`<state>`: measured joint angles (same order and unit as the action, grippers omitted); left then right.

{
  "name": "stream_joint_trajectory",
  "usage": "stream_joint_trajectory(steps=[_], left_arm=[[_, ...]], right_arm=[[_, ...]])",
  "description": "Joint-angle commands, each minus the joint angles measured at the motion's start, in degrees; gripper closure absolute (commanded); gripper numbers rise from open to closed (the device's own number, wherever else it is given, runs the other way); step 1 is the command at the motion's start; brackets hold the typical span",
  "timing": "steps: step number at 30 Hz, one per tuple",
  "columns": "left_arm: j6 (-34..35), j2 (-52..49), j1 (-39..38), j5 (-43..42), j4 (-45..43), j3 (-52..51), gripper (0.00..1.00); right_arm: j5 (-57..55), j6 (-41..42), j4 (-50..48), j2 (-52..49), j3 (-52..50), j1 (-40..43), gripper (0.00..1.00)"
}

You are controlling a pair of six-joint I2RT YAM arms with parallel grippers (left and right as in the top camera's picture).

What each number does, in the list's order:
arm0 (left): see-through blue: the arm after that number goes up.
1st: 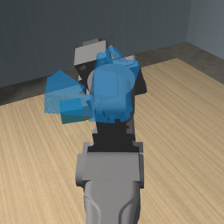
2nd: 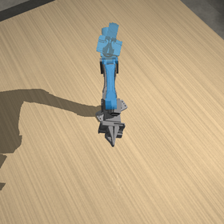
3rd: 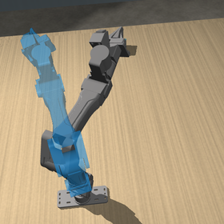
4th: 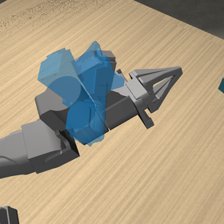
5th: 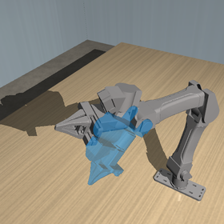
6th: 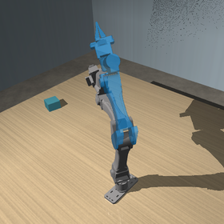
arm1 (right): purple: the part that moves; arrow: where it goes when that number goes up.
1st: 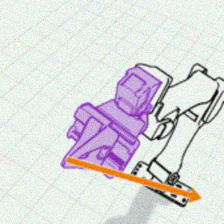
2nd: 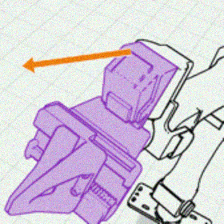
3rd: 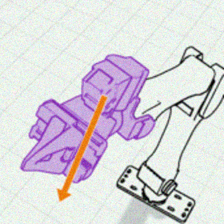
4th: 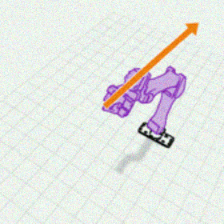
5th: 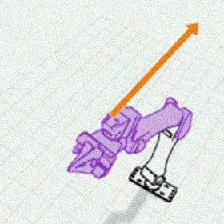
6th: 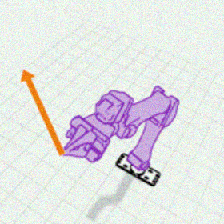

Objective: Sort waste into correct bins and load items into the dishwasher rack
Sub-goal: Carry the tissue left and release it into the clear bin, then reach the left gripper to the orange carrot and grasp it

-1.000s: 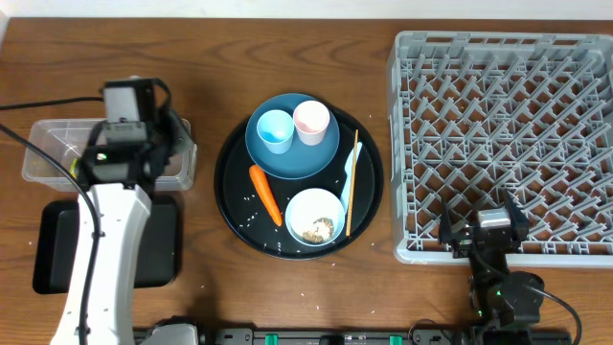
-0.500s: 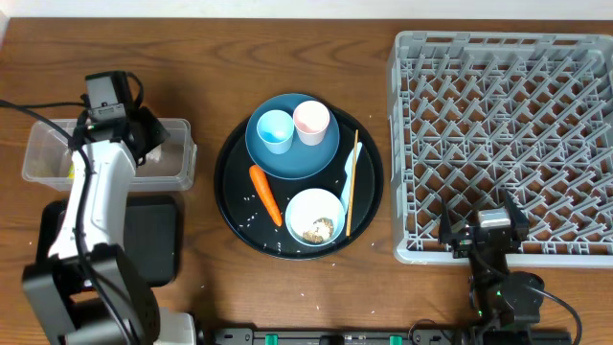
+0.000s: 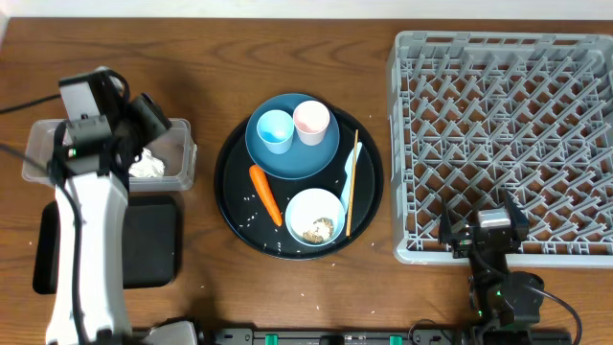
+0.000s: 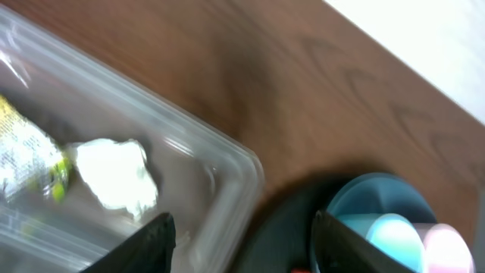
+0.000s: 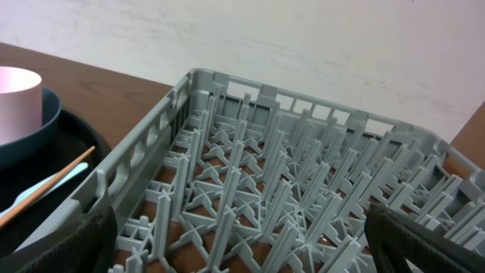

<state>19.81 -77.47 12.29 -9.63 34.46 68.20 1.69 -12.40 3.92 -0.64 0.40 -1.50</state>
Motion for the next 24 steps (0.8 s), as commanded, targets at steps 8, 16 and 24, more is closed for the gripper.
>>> stream_joint_trajectory(steps=[8,16,24], left_arm=[[3.4,3.7,-11.6,-1.5,19.5,0.0,0.41],[6.9,1.2,-22.7,-0.6,19.6,-3.0,0.42],[13.9,-3.6,-28.1,1.3,15.0,-8.9,0.42]], right_arm=[[-0.2,-0.3,0.2,0.3,-0.1,0.3,0.01],[-0.2,-0.3,0.2,0.3,-0.1,0.3,0.01],[-0.2,-0.3,0.2,0.3,-0.1,0.3,0.01]])
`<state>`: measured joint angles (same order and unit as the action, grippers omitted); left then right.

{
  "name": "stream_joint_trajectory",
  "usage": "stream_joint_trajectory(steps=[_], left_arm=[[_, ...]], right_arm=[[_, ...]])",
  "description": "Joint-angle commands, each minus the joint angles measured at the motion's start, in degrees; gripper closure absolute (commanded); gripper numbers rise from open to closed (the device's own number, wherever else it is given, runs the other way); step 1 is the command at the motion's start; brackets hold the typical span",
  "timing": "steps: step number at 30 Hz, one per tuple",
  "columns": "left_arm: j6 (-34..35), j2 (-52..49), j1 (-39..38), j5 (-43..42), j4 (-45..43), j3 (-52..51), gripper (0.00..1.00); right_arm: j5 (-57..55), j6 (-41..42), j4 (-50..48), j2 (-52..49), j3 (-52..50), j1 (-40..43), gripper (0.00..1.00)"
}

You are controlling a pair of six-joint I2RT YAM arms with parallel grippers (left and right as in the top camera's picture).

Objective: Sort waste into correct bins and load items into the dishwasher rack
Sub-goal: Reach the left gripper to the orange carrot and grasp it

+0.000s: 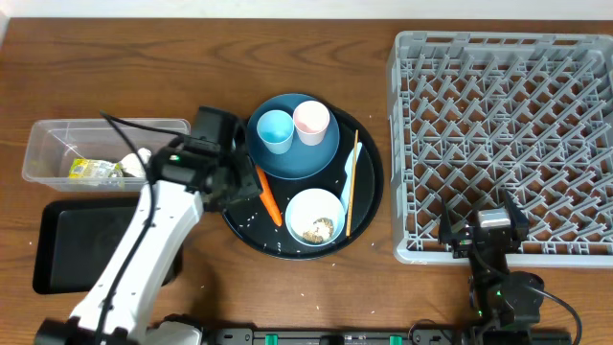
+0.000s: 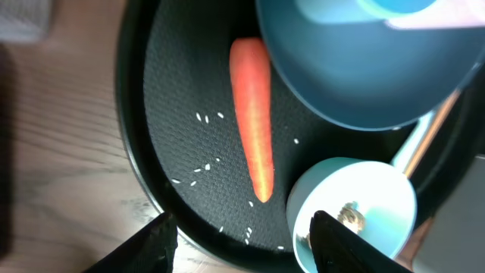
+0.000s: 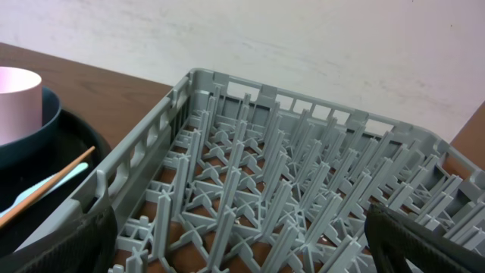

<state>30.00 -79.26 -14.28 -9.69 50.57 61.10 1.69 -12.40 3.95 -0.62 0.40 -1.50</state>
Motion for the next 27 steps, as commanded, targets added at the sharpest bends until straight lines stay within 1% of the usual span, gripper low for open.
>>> stream_joint_trajectory(steps=[1,10,14,22,27], left_arm=[[3.8,-2.3,-1.9,1.4,-1.6,-2.0,0.42],[3.8,-8.7,-5.9,1.6,-6.5,-2.2,0.42],[3.8,-11.2,-6.2,4.4,-7.0,-2.2,0.42],[3.3,-12.0,-6.2,5.3,-6.7,-2.2,0.41],[3.1,-12.0,-6.2,9.2,-6.7,-2.2,0.41]], right_arm=[[-0.2,-0.3,0.2,0.2,-0.1,0.3,0.01],[-0.2,-0.3,0.2,0.2,-0.1,0.3,0.01],[-0.2,-0.3,0.2,0.2,-0.1,0.3,0.01],[-0.2,-0.3,0.2,0.2,-0.1,0.3,0.01],[-0.2,-0.3,0.2,0.2,-0.1,0.3,0.01]])
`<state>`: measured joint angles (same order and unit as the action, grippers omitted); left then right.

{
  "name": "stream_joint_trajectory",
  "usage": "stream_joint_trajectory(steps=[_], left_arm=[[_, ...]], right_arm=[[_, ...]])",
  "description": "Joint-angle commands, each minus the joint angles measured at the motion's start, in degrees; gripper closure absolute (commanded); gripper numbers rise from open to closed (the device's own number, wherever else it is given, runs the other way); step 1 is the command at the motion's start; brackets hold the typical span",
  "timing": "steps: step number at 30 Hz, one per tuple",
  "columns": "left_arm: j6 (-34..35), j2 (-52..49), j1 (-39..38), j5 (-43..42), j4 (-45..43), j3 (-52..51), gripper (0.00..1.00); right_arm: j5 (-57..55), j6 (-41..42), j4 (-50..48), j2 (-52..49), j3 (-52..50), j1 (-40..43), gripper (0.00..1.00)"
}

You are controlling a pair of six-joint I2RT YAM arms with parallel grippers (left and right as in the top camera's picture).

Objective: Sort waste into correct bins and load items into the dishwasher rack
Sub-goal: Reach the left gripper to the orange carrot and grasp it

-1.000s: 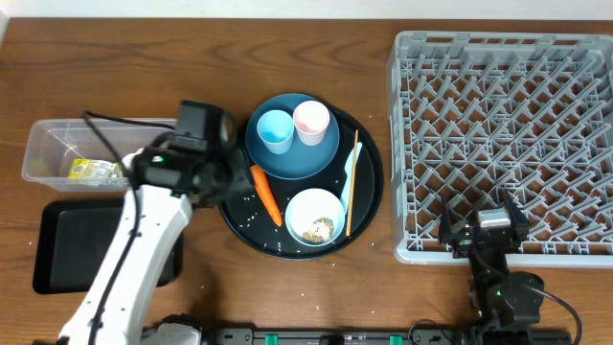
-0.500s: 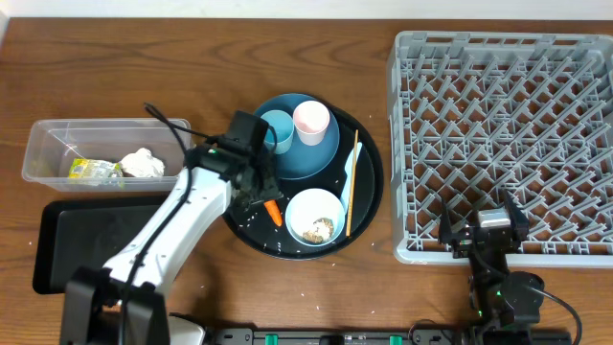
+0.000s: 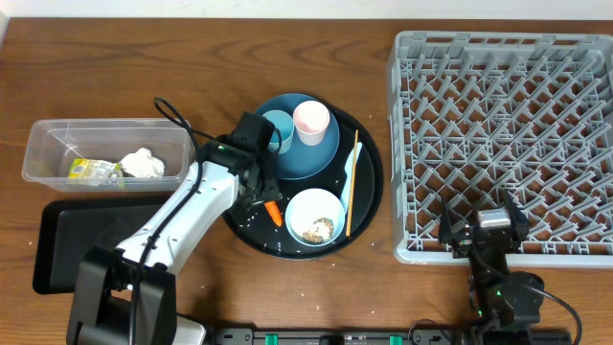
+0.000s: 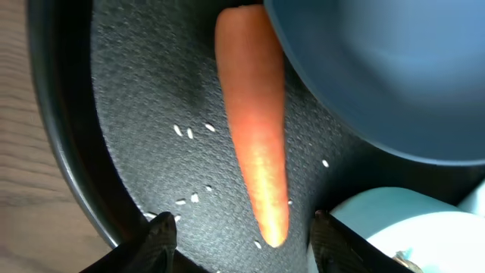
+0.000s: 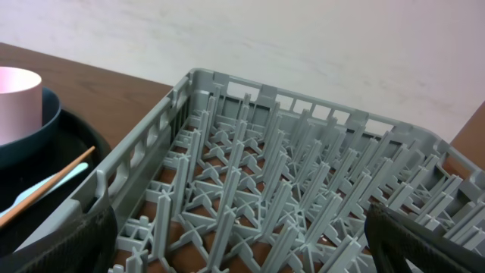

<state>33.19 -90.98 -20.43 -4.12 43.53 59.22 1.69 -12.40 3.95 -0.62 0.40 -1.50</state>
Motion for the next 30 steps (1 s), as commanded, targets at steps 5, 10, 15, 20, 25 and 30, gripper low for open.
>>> stream_joint_trajectory(steps=[5,10,15,20,25,30], left_arm=[[-0.1,-0.4,-0.1,4.8,0.3,-0.5,0.42],[-0.1,-0.4,-0.1,4.8,-1.2,-2.5,0.41],[1.2,-0.4,-0.1,4.3,-6.5,-7.0,0.41],[1.4,-0.4,-0.1,0.2,-12.2,-10.3,0.41],[1.4,-0.4,-0.1,0.0,-13.7,-10.3,0.41],[1.4,-0.4,-0.1,0.0,-13.9,-10.3,0.41]], right_arm=[[-0.2,-0.3,0.2,0.2,-0.1,0.3,0.01],[-0.2,-0.3,0.2,0.2,-0.1,0.3,0.01],[-0.2,-0.3,0.2,0.2,-0.1,0.3,0.01],[-0.2,-0.3,0.2,0.2,-0.1,0.3,0.01],[-0.2,-0.3,0.2,0.2,-0.1,0.3,0.01],[-0.2,-0.3,0.2,0.2,-0.1,0.3,0.01]])
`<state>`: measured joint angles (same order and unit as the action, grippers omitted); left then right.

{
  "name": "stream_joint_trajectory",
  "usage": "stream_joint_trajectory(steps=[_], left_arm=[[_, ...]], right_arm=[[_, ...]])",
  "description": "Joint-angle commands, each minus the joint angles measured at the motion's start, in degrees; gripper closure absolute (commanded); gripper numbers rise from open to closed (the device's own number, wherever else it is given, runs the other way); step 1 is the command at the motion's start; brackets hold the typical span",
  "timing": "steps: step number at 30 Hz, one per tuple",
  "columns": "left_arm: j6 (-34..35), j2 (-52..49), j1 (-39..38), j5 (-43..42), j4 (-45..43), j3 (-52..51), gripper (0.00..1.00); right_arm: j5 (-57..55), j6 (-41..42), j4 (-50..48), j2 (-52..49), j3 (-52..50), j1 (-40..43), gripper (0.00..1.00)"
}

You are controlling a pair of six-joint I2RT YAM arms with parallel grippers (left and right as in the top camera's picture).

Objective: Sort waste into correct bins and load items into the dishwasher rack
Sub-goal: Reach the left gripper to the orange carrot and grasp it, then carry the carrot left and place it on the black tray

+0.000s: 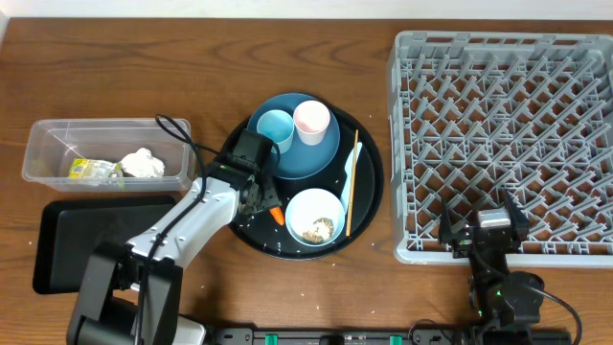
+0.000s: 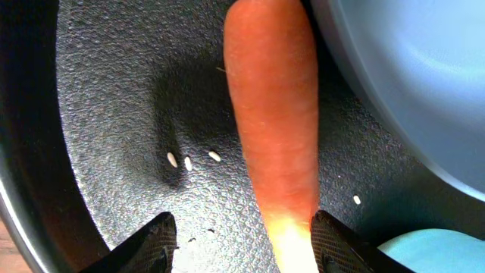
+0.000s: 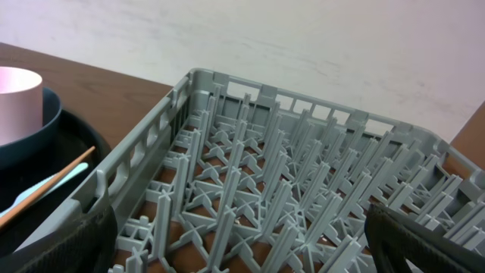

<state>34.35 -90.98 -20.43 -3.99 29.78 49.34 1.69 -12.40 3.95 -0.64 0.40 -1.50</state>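
An orange carrot (image 2: 274,129) lies on the black round tray (image 1: 235,225), beside the blue plate (image 1: 306,158). My left gripper (image 2: 244,246) is open low over the tray, its fingers either side of the carrot's tip (image 1: 276,214), the right finger close against it. The plate carries a blue cup (image 1: 276,128) and a pink cup (image 1: 311,121). A white bowl (image 1: 314,217) with food scraps and a chopstick (image 1: 351,182) with a light-blue spoon also lie on the tray. My right gripper (image 3: 241,243) rests open at the near edge of the grey dishwasher rack (image 1: 503,134).
A clear bin (image 1: 105,153) at the left holds a crumpled white tissue (image 1: 141,163) and a yellow wrapper (image 1: 91,170). A black flat bin (image 1: 67,244) lies in front of it. Rice grains (image 2: 189,159) dot the tray.
My left gripper has come lower and closer to the carrot, whose tip now sits between the open fingers. The right arm has not moved.
My left gripper was first over the clear bin holding the tissue and wrapper. Then it was above the tray's left side with the carrot in view. It stood nearer the carrot after that, and now its open fingers straddle the carrot's tip.
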Motion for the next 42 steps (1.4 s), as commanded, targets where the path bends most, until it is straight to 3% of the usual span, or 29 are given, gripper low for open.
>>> stream_joint_trajectory(steps=[1,27,32,38,42], left_arm=[[0.3,-0.4,-0.1,-0.1,-0.3,-0.4,0.41],[2.4,-1.5,-2.4,2.6,-6.2,-4.1,0.43],[2.4,-1.2,-2.4,2.6,-7.8,-4.4,0.79],[1.0,1.8,-2.4,2.8,-8.2,-3.6,0.94],[1.0,6.6,-2.3,4.8,-7.8,-3.6,0.94]], right_arm=[[-0.2,-0.3,0.2,0.3,-0.1,0.3,0.01],[-0.2,-0.3,0.2,0.3,-0.1,0.3,0.01],[-0.2,-0.3,0.2,0.3,-0.1,0.3,0.01],[-0.2,-0.3,0.2,0.3,-0.1,0.3,0.01],[-0.1,-0.3,0.2,0.3,-0.1,0.3,0.01]])
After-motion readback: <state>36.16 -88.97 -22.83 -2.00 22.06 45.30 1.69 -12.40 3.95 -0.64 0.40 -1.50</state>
